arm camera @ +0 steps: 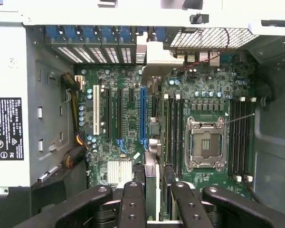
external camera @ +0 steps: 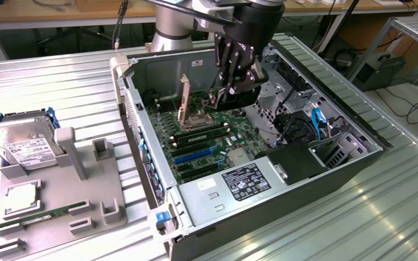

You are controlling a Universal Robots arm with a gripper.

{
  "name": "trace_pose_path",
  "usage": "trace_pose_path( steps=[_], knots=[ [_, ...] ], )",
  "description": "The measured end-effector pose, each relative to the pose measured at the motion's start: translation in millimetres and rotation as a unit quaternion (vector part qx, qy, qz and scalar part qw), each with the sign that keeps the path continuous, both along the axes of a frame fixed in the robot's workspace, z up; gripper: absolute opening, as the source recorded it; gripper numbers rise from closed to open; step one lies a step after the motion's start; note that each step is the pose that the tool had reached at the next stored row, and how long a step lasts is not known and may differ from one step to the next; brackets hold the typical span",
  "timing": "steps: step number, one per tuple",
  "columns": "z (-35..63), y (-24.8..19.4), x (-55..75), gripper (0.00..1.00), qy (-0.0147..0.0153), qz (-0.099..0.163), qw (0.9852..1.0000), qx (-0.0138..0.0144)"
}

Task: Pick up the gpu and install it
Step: 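Insert the gpu into the slot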

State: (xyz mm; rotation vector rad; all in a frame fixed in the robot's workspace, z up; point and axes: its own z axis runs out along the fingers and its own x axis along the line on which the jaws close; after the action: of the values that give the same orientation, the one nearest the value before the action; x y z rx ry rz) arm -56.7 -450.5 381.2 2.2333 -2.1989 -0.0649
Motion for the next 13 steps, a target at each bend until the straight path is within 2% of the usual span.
trace_pose_path(
  steps=[13],
  knots=[
    [0.0,0.0,0.0,0.26,0.0000,0.027,0.9996,0.0000]
  ],
)
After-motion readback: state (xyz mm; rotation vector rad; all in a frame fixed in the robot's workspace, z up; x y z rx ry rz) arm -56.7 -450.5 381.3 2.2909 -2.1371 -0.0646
